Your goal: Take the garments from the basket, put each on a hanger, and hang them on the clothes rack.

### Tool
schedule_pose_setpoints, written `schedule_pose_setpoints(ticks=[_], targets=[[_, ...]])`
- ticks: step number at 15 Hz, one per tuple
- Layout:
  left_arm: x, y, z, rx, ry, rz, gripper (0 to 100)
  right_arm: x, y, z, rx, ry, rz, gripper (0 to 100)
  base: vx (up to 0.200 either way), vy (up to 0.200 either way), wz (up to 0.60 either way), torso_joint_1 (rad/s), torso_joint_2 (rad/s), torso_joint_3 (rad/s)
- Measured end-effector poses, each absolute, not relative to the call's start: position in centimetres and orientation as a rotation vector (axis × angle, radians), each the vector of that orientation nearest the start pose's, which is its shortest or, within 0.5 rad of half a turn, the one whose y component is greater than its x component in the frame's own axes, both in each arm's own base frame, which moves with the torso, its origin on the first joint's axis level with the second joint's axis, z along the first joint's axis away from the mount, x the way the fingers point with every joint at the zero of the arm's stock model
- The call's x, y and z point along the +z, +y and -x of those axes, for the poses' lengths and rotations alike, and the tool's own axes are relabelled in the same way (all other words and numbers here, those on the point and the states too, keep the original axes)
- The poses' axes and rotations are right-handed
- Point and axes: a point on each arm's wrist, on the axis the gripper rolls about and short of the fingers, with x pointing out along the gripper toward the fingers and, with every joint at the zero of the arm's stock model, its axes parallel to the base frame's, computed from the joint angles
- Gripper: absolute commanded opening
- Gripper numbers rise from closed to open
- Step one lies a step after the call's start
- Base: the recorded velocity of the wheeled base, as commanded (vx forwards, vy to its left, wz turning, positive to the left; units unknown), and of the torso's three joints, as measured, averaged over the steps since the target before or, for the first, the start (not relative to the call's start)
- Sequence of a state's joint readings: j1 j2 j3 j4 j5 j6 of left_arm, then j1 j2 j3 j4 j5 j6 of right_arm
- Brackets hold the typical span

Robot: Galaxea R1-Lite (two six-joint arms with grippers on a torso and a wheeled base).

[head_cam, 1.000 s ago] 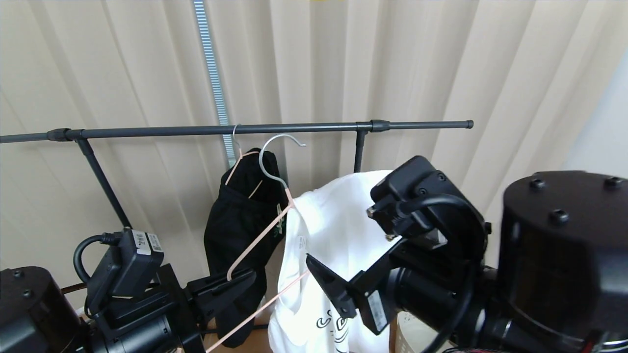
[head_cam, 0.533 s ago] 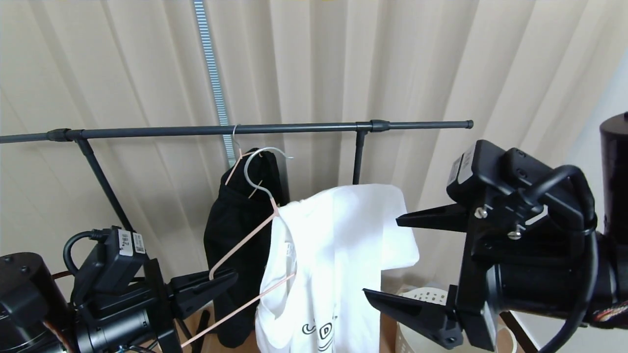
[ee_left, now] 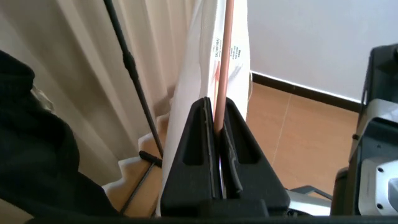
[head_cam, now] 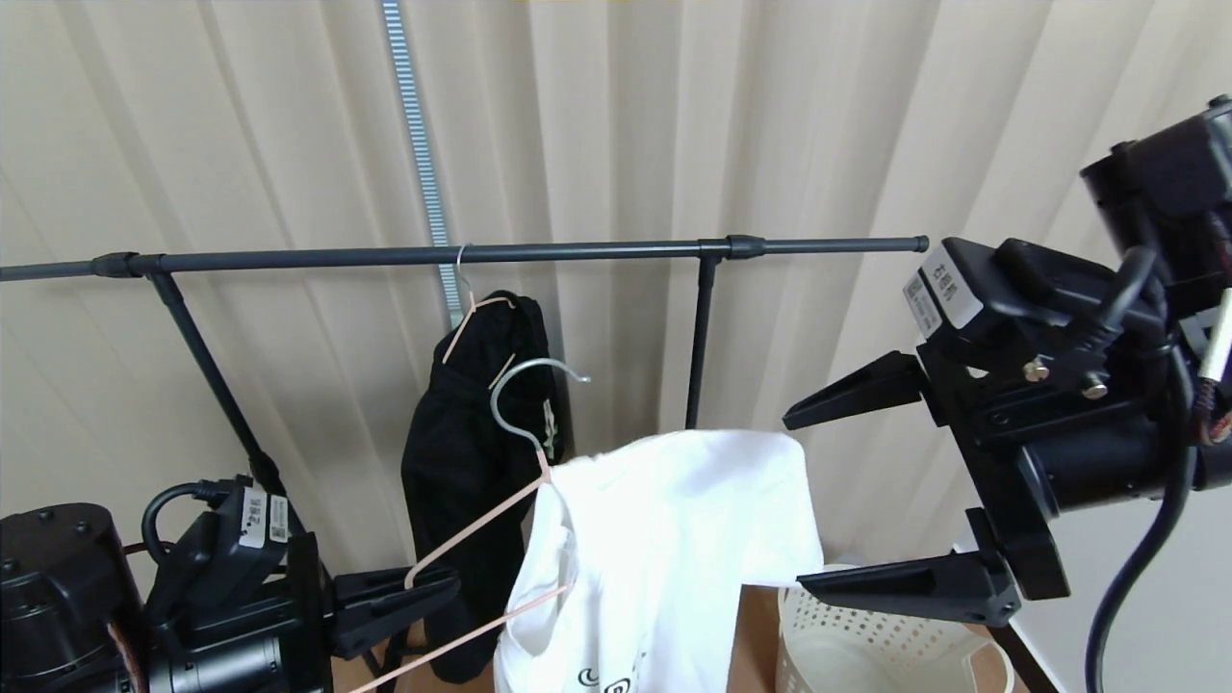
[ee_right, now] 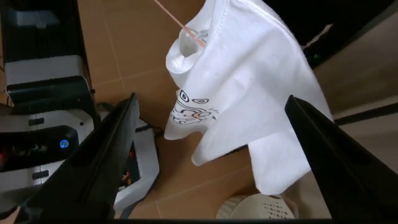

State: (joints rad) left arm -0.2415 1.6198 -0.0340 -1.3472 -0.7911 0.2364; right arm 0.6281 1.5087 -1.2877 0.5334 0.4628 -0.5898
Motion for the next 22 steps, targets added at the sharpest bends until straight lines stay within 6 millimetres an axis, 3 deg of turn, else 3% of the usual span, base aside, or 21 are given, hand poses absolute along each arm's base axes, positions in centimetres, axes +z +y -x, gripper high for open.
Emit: schedule_pose_setpoints(ticks=[5, 11, 16, 22], targets=[[9.5, -5.8, -16.5, -1.132, 0.087, -0.212, 0, 25.6, 15.1, -22.0, 1.399, 0.522, 0.573, 100, 0.0, 0.0, 0.0, 0.0, 0.0, 0.0], [9.5, -6.1, -16.3, -1.151, 0.086, -0.215, 0, 24.0, 17.7, -23.9, 1.523, 0.581, 0.51, 100, 0.0, 0.0, 0.0, 0.0, 0.0, 0.0], [9.7, -6.2, -16.2, -1.154, 0.076, -0.218, 0, 22.5, 19.7, -25.0, 1.5, 0.64, 0.569, 100, 0.0, 0.0, 0.0, 0.0, 0.0, 0.0], [10.0, -6.3, -15.9, -1.164, 0.059, -0.224, 0, 21.4, 20.7, -26.4, 1.47, 0.671, 0.599, 100, 0.0, 0.0, 0.0, 0.0, 0.0, 0.0]])
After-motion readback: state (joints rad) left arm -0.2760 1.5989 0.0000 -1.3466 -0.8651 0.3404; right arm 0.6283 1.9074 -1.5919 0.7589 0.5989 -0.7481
